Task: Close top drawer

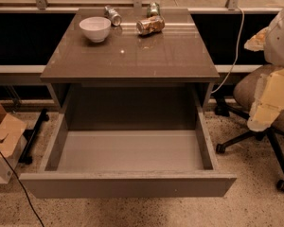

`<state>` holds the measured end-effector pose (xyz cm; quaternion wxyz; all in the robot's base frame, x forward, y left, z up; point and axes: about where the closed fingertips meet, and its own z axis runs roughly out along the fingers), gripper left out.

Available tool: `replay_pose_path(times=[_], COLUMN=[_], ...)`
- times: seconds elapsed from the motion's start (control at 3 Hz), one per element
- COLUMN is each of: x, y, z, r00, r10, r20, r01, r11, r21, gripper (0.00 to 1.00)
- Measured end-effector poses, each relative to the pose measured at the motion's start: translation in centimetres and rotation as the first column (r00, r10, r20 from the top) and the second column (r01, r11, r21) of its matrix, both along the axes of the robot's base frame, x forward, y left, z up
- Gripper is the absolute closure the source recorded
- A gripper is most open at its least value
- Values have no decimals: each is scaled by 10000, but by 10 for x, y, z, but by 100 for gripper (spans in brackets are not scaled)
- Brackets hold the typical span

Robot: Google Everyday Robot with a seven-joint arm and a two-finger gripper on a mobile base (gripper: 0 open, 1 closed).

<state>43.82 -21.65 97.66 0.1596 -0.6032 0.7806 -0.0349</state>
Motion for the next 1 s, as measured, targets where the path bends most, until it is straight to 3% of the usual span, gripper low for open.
replay_pose_path(times=[0.33,1.0], x=[0,-4], y=[0,6], z=[0,-8], r00=[10000,9984], r10=[0,377], r20=[0,432], r01=[0,-377], r11=[10000,9993], r21=[0,-17], gripper=[0,49])
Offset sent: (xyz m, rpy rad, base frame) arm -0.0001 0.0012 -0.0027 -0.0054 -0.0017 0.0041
